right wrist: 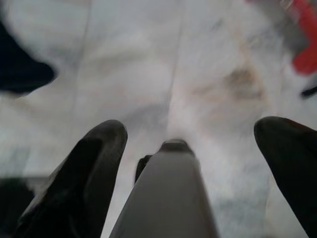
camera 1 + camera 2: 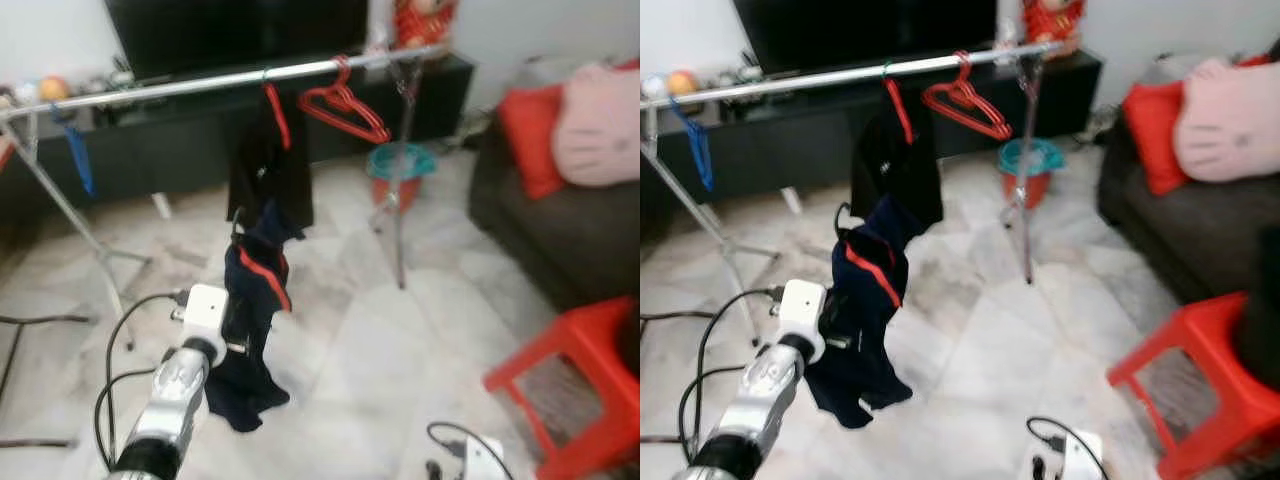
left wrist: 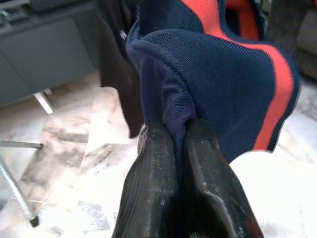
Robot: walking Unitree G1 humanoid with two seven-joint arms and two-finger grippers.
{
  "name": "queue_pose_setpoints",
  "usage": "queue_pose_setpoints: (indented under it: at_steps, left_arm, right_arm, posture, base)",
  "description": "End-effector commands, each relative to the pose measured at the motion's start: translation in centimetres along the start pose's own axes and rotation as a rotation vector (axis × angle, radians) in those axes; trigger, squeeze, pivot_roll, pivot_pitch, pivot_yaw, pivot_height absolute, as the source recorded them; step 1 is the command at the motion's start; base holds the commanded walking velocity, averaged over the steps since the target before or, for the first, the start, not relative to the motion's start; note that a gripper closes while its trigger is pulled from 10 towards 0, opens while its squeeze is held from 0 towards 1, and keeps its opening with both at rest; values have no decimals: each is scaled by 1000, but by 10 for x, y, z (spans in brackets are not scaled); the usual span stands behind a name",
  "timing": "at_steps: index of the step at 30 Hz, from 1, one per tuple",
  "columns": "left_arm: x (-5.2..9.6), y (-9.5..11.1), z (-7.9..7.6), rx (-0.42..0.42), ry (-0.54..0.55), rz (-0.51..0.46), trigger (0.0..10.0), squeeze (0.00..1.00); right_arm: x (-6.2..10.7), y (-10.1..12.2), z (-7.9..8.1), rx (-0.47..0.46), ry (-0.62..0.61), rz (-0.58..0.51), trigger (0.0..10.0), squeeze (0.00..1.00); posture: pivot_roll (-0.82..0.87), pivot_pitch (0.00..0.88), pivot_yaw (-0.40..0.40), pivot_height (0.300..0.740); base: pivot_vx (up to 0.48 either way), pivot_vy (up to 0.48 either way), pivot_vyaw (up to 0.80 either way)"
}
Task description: Hang hanger
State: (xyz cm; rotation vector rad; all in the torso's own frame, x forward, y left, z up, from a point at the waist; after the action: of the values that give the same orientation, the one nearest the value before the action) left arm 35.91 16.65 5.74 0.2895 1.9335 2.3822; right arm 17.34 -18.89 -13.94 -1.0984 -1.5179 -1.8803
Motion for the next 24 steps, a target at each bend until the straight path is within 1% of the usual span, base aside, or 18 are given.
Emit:
queue_pose_setpoints:
  at_steps: [1,4,6,9,15,18,19,21,23,24]
  left_arm:
    - [-2,13,4,-8,-3,-41,10000,0]
    - [-3,12,2,-15,-13,-32,10000,0]
    - [-3,11,0,-19,-20,-26,10000,0]
    - [-5,14,-3,-15,-27,-32,10000,0]
    - [-4,20,-7,-16,-59,-46,10000,0]
    - [-6,25,-12,-23,-101,-53,10000,0]
    - [-7,27,-15,-35,-128,-54,10000,0]
    - [-7,27,-16,-41,-138,-54,10000,0]
    - [-6,32,-27,-72,-207,-62,10000,0]
    - [-6,32,-27,-72,-207,-62,10000,0]
  right_arm:
    - [-2,13,0,-1,-3,-49,10000,0]
    - [-1,14,0,-14,-3,-63,10000,0]
    - [-1,15,0,-33,-6,-72,10000,0]
    - [-1,16,-1,-12,-8,-78,10000,0]
    - [-1,21,0,-4,0,-112,10000,0]
    - [0,28,0,24,0,-156,10000,0]
    - [0,31,-1,52,-4,-174,10000,0]
    - [1,33,-1,63,-6,-180,10000,0]
    - [2,41,-1,137,-11,-227,10000,0]
    - [2,41,-1,137,-11,-227,10000,0]
  posture:
    - [-32,0,89,740]
    - [-48,0,94,740]
    - [-48,0,94,740]
    - [-32,0,85,740]
    - [-33,0,81,740]
    - [-35,0,78,740]
    - [-37,0,77,740]
    - [-37,0,77,740]
    - [-43,0,75,740]
    - [-43,0,75,740]
  base:
    - [-244,0,0]
    - [-81,0,0]
    - [0,0,-800]
    - [0,0,-775]
    - [0,0,-585]
    - [0,0,0]
    - [0,0,0]
    - [0,0,0]
    - [0,0,0]
    - [0,0,0]
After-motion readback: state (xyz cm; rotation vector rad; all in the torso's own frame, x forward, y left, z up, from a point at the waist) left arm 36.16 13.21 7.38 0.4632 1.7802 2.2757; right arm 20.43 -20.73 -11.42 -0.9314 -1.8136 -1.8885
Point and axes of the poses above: a point about 5 cm out from each wrist's last joint towards the gripper, its own x axis pointing back from the gripper into the wrist, its own y axis along the axis of the wrist's last joint, z = x × y, the point moved 5 cm from there along -x, pointing out of the wrist towards the gripper, and after that the axes turned 3 degrees about -x, right-handed, at the moved point
